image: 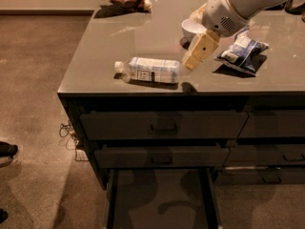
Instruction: Place blue plastic bottle into bottom drawer
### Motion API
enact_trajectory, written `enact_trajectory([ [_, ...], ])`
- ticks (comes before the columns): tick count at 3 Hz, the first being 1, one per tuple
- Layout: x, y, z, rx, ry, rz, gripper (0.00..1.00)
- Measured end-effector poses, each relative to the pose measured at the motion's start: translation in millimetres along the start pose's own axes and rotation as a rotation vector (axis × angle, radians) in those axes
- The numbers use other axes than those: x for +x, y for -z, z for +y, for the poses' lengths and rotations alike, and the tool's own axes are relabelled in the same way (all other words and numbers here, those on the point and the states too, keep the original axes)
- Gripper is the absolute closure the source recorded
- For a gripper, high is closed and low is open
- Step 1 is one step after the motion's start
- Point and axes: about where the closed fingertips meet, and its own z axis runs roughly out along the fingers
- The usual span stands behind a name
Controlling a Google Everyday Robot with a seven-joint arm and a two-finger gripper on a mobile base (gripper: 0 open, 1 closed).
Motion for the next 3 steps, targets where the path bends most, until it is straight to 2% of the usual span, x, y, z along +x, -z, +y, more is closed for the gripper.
enact_trajectory([
  [2, 7, -76, -19, -0.096, -0.055, -0.001, 0.0],
  [3, 2, -102, -25, -0.118, -0.07, -0.005, 0.0],
])
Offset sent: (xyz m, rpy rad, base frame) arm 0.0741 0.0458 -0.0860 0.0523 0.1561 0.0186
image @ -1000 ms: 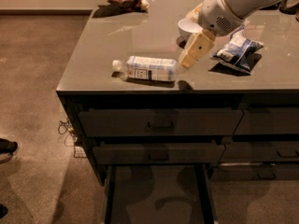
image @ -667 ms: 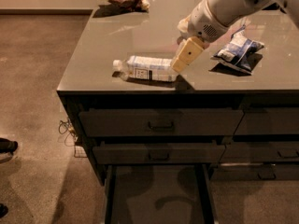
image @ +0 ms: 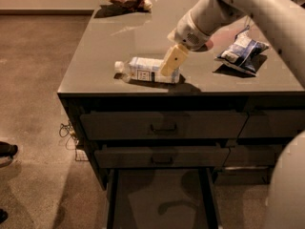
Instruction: Place blue plastic bottle into bottom drawer
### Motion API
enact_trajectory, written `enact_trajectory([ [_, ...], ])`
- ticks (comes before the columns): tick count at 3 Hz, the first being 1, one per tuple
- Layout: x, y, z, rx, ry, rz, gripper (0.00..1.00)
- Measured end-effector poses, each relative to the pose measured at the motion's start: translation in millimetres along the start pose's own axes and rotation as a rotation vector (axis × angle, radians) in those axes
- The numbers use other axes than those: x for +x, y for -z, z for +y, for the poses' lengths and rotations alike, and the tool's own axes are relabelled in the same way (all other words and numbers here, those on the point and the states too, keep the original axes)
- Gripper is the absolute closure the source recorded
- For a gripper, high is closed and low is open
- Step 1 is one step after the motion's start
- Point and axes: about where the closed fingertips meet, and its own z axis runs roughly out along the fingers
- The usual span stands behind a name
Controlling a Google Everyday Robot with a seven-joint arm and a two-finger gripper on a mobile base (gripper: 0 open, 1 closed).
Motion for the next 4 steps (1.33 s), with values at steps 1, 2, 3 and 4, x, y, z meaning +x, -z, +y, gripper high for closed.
enact_trajectory([
  [1, -9, -19, 2, -0.026, 0.012, 0.011, 0.0],
  [2, -13, -34, 6, -0.052, 0.017, 0.031, 0.0],
  [3, -16, -48, 11, -0.08, 0.02, 0.052, 0.18],
  [4, -17, -57, 15, -0.104, 0.019, 0.064, 0.42],
])
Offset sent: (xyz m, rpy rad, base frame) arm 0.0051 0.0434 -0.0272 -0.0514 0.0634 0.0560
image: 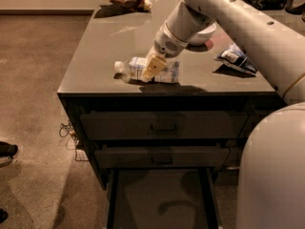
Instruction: Place blue plastic bottle into bottom drawer
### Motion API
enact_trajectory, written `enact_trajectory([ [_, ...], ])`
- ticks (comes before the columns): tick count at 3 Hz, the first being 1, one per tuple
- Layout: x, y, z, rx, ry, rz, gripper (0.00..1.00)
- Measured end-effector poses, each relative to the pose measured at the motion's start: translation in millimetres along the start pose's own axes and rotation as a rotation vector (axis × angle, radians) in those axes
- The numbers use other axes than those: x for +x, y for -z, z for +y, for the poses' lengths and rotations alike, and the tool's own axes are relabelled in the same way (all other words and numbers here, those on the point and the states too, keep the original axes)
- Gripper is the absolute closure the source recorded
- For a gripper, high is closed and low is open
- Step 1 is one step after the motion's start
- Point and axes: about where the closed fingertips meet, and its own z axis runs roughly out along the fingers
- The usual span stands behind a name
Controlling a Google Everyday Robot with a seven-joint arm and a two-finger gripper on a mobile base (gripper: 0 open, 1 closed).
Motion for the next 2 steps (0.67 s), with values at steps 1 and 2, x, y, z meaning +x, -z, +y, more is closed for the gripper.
enact_trajectory([
  [1, -5, 3, 3, -0.005, 0.002, -0.005, 0.65],
  [2, -11, 25, 17, 0.01, 0.012, -0.059, 0.88],
])
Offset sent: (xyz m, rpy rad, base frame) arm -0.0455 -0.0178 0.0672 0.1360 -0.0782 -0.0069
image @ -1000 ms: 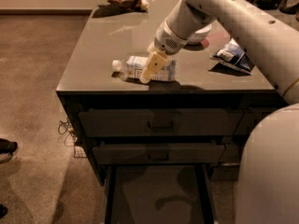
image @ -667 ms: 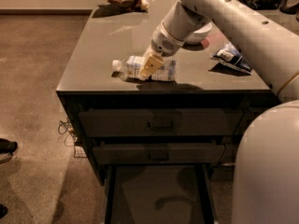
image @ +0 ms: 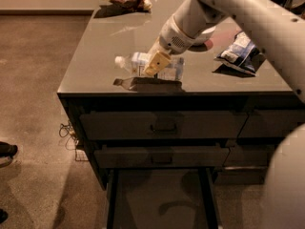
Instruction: Place blue plastic bottle into bottom drawer
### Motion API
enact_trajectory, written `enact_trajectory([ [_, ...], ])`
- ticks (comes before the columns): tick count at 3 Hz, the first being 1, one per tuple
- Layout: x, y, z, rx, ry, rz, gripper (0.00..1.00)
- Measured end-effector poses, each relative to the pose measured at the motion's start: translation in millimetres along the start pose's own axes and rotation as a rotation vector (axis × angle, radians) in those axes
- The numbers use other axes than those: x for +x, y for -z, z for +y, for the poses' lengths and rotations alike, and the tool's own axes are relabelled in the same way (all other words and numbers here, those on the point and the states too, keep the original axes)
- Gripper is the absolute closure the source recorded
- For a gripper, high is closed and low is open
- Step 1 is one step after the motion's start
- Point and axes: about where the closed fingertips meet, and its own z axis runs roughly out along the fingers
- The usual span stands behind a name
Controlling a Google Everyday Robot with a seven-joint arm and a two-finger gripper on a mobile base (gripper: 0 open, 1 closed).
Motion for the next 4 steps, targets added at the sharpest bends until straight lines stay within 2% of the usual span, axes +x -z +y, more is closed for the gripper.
enact_trajectory([
  [1, -1, 29, 30, 0.008, -0.016, -0.047, 1.0],
  [2, 2, 26, 76, -0.059, -0.045, -0.124, 1.0],
  [3, 2, 26, 76, -0.059, -0.045, -0.124, 1.0],
  [4, 17, 12, 102, -0.097, -0.072, -0.112, 1.0],
])
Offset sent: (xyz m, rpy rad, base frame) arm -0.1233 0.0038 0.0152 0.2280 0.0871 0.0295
